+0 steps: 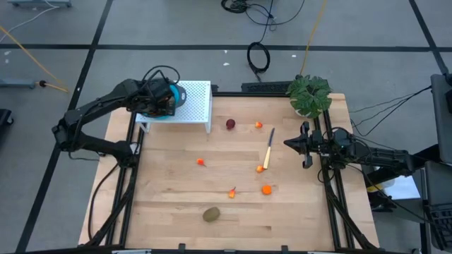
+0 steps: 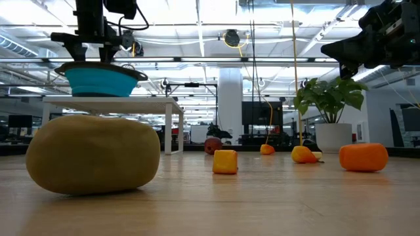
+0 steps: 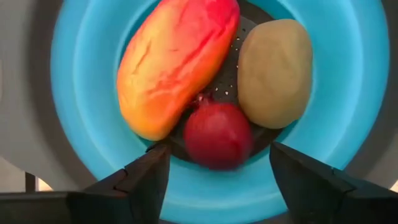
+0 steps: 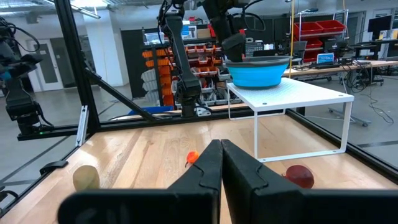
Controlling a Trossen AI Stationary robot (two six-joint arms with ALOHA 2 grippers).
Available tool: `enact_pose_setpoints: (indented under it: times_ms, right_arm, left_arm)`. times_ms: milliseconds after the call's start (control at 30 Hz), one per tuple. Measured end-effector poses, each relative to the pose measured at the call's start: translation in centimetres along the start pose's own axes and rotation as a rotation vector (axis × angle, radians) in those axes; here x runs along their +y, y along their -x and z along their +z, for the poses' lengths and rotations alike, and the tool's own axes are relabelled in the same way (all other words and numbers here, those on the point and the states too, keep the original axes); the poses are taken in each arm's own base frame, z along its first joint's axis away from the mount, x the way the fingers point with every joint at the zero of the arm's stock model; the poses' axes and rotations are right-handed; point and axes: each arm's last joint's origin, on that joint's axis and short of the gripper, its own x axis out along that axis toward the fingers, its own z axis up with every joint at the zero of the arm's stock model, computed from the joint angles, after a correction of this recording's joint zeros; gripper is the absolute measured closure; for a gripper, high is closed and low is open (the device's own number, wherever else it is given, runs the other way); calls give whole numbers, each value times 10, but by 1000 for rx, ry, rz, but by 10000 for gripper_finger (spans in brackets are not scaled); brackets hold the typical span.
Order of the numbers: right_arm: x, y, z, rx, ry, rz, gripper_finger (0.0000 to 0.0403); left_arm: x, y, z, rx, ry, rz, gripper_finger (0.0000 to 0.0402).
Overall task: Pick & Place Fruit
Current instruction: Put the orange peach into the blue strainer bowl on the shelf
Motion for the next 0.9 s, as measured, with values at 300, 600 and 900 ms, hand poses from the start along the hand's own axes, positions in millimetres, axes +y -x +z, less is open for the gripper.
enact_pose_setpoints:
  times_ms: [300, 600, 900]
  right_arm:
    - [0, 0, 2, -25, 3, 3, 403]
    - [0, 0, 3, -29, 0, 6, 403]
    - [0, 0, 3, -29, 0, 7, 403]
  left_arm:
    - [6, 33, 0, -90, 30, -137, 103]
    - [-29, 64, -33, -208, -54, -413, 165]
    - [-81, 78, -81, -261, -199, -594, 244]
